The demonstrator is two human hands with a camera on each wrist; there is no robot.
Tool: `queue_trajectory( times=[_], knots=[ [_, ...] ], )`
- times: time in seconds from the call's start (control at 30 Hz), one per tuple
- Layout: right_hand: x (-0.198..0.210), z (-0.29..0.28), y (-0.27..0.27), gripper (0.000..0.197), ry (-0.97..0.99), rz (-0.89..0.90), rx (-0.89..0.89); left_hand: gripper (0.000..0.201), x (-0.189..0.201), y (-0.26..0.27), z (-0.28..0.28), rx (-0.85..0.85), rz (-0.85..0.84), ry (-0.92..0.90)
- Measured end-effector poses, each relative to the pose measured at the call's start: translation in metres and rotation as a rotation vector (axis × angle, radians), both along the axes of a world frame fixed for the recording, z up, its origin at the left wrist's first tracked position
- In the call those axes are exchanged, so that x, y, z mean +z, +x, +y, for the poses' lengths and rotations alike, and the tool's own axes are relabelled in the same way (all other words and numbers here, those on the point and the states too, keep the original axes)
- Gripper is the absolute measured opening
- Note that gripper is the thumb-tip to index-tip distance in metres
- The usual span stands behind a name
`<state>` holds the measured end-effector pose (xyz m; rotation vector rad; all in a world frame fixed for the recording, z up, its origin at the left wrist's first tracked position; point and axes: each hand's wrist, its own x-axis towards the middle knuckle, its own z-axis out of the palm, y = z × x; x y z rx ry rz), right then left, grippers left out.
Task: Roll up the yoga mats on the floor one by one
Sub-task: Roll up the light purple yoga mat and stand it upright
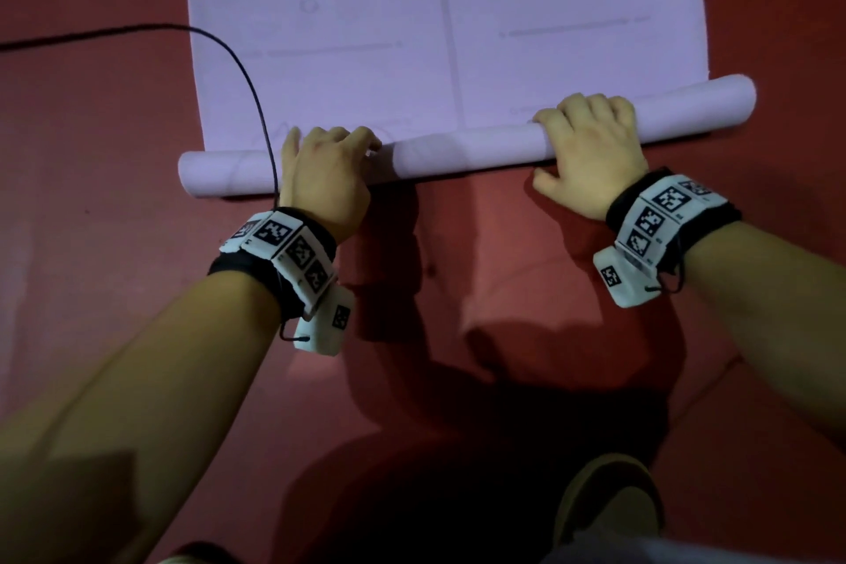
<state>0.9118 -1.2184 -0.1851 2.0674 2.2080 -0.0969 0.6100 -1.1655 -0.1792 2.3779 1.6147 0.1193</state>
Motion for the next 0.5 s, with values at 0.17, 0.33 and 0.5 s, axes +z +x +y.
queue_trajectory(
  times=[0.17,0.33,0.5],
  knots=[
    [0.012,0.024,-0.001,0.063,-0.131,0.002,-0.035,0.032,0.005,0.016,-0.009,0.088,0.102,0.094],
    [0.02,0.04,0.002,0.058,-0.204,0.091,-0.065,0.061,-0.012,0.014,-0.016,0.01,0.123,0.087],
    [0.018,0.033,0.007,0.061,-0.14,0.171,-0.037,0.057,-0.012,0.012,0.001,-0.04,0.154,0.063]
  ],
)
